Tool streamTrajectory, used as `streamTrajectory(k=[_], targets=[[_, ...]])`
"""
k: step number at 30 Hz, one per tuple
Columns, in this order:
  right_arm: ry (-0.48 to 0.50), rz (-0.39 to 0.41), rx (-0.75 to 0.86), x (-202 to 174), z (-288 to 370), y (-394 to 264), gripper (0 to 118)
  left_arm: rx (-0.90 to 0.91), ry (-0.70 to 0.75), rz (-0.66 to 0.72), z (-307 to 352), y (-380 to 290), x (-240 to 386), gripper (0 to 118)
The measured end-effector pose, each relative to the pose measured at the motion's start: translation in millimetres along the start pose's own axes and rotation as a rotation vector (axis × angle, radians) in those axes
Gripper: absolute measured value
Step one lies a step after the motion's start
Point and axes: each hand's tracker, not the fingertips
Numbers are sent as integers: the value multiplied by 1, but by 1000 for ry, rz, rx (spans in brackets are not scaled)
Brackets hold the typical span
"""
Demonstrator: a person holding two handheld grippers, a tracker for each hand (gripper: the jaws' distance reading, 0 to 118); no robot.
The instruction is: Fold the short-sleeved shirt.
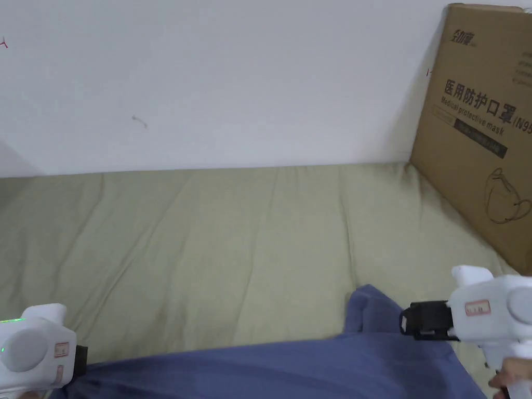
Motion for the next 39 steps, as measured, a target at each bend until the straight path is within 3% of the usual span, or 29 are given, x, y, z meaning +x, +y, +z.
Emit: streamTrajectory(k=[3,6,7,9,11,13,15,17,19,22,39], targets=[[-69,6,-91,15,-44,14,91,3,3,-8,-2,-1,1,1],[-138,120,-190,12,-76,0,88,-3,-1,-1,-6,-4,-1,1],[-144,140,-115,8,-74,-5,84,-6,-5,5,-7,-5,-2,1],[-135,114,-140,5,-65,5,55,-10,-10,10,-7,-6,-3,1],[-141,184,-149,-2,-55,6,6,-8,-10,10,-6,-5,-5,1],[-130,202,-163,-10,-51,7,1,2,-10,11,1,-4,-4,1],[-117,203,-176,-18,-49,5,1,10,-5,3,10,-2,-2,1],[-11,118,-221,-17,-46,6,1,14,-4,4,21,0,-3,1],[-83,79,-137,-17,-32,10,1,29,-15,9,30,6,-9,1],[14,18,-91,-13,5,27,1,75,-15,-3,62,16,-10,1],[91,-1,321,-67,283,133,1,507,37,-34,305,127,-12,1]])
